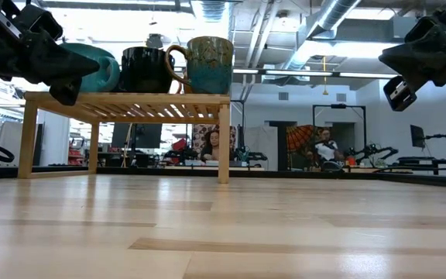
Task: Place coffee mugs
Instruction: Return to Home Position
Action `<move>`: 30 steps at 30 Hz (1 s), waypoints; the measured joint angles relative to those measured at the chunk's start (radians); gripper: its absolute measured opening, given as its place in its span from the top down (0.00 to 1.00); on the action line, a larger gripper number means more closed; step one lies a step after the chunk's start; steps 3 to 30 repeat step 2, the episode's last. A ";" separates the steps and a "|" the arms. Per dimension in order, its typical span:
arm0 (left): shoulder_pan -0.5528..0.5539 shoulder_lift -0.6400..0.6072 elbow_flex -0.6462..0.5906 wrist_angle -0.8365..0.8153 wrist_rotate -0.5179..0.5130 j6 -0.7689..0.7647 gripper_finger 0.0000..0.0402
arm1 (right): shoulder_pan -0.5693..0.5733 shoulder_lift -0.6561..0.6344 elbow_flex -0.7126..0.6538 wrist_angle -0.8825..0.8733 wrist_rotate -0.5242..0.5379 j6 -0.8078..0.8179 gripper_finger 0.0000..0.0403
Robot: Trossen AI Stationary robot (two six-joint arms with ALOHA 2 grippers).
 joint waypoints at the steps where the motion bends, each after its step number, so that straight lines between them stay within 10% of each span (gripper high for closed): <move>1: 0.000 0.000 0.000 0.000 0.000 0.000 1.00 | 0.000 0.000 0.000 0.000 0.000 0.000 0.86; 30: 0.000 0.000 0.000 0.000 0.000 0.000 1.00 | 0.000 0.000 0.000 0.000 0.000 0.000 0.86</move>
